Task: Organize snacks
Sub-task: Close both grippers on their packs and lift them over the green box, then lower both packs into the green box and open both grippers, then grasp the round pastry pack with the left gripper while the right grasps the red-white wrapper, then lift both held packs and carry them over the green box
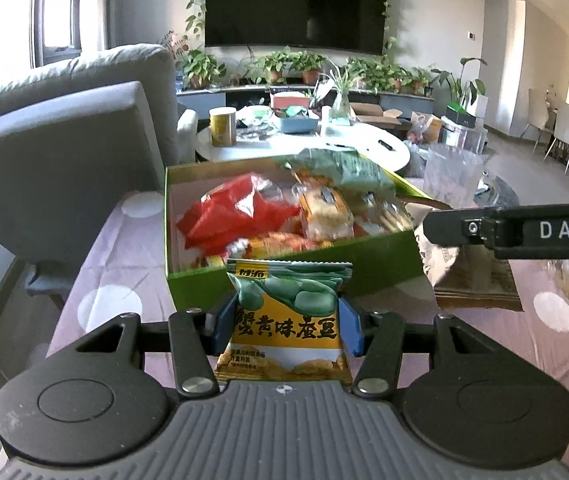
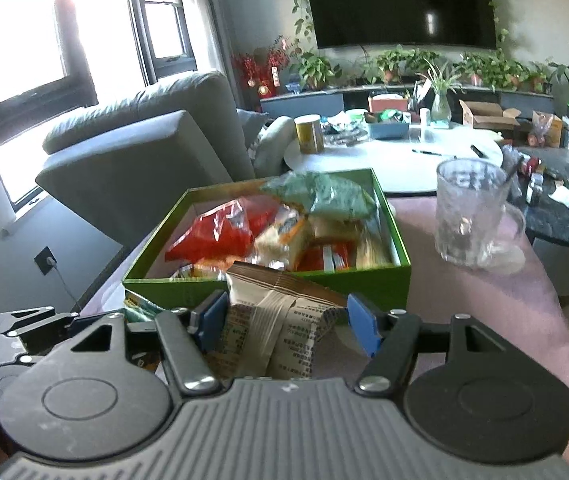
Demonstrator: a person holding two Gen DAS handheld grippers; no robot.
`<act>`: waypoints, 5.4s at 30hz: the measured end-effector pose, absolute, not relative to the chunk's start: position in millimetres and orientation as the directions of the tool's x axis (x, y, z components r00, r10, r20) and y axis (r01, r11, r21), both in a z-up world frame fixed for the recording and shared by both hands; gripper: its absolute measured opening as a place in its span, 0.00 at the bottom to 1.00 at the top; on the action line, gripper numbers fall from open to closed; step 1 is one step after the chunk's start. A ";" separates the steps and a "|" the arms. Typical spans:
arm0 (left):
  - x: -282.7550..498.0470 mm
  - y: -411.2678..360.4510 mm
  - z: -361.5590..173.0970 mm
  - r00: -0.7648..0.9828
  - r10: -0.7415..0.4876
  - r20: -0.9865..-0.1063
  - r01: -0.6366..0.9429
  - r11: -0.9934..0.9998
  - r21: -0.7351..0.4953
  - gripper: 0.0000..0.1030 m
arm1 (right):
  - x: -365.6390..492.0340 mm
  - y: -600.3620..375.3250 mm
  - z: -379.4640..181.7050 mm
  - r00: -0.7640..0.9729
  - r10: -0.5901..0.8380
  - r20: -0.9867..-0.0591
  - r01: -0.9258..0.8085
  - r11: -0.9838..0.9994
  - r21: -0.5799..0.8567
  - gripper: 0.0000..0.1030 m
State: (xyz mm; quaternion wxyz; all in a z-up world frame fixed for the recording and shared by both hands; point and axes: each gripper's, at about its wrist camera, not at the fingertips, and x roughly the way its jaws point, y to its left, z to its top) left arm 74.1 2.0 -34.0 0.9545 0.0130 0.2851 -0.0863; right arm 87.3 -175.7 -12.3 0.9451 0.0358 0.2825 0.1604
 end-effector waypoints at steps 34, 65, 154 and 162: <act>184.5 -4.4 -15.9 0.834 -0.114 -0.539 0.111 0.993 -0.037 0.48 | 186.8 -183.9 -15.4 0.850 0.297 -0.435 -0.287 0.954 0.091 0.64; 156.3 -0.7 -20.7 0.831 -0.093 -0.548 0.105 0.994 -0.009 0.72 | 155.5 -192.7 -20.8 0.822 0.325 -0.467 -0.306 0.945 0.119 0.64; 13.9 7.4 -48.9 0.788 -0.168 -0.593 0.209 0.978 -0.001 0.36 | 15.7 -182.5 -31.5 0.717 0.404 -0.568 -0.465 0.884 0.043 0.62; 42.7 11.4 -24.9 0.824 -0.157 -0.544 0.185 0.983 -0.002 0.36 | 52.8 -174.7 0.5 0.765 0.424 -0.485 -0.449 0.891 0.070 0.62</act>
